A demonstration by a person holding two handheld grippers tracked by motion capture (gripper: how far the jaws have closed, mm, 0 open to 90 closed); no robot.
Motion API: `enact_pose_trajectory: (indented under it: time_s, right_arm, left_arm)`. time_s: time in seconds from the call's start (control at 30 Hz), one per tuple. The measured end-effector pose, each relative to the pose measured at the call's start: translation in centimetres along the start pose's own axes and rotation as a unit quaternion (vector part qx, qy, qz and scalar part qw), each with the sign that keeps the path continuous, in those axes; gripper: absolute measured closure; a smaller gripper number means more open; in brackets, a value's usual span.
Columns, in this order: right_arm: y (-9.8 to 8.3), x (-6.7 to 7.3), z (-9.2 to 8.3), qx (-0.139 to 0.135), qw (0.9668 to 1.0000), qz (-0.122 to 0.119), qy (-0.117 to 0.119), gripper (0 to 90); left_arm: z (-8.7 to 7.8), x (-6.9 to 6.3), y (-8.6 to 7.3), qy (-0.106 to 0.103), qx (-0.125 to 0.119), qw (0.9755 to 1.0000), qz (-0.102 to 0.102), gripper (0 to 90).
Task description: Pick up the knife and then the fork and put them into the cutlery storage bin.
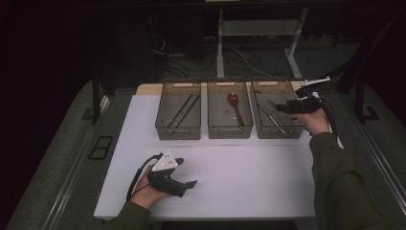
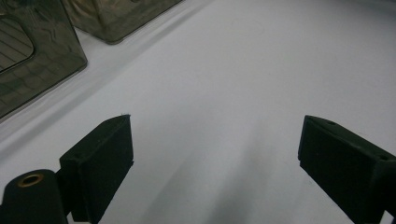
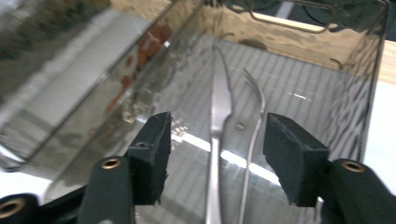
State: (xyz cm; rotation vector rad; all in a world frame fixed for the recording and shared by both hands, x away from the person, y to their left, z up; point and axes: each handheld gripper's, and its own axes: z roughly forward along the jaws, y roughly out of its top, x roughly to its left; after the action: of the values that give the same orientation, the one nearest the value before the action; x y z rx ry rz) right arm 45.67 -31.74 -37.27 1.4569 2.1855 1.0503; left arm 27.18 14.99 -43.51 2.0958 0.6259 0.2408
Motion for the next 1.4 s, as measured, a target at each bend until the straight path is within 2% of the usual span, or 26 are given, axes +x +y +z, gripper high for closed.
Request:
enact_pose_trajectory:
  time_s: [0.07,0.23,0.6,0.7,1.23,1.4]
  right_arm:
    - [-0.2,0.0,-0.3,-0.008,0.9999,0.005,0.013,38.5]
    - [-0.8,0.3,-0.7,-0.022,0.9996,-0.001,0.016,35.9]
    - [-2.2,2.3,-2.1,-0.049,0.997,-0.037,0.049,31.8]
    - [-2.8,3.0,-2.7,-0.055,0.9961,-0.048,0.05,30.5]
    - [-7.0,7.0,-5.2,-0.084,0.9874,-0.087,0.102,27.5]
    - [-8.5,8.1,-6.0,-0.093,0.9843,-0.086,0.124,27.0]
  left_arm:
    - [0.0,0.0,0.0,0.001,0.001,1.0,-0.001,9.6]
    - [0.0,0.1,-0.1,0.002,0.004,1.0,0.0,9.6]
    - [-0.5,0.2,-0.5,0.007,0.002,0.9999,-0.007,9.7]
    - [-0.5,0.2,-0.5,0.006,0.001,1.0,-0.007,9.8]
    - [-0.5,0.2,-0.4,0.004,0.0,1.0,-0.004,9.8]
    - [-0.5,0.2,-0.3,0.005,-0.001,1.0,-0.006,9.7]
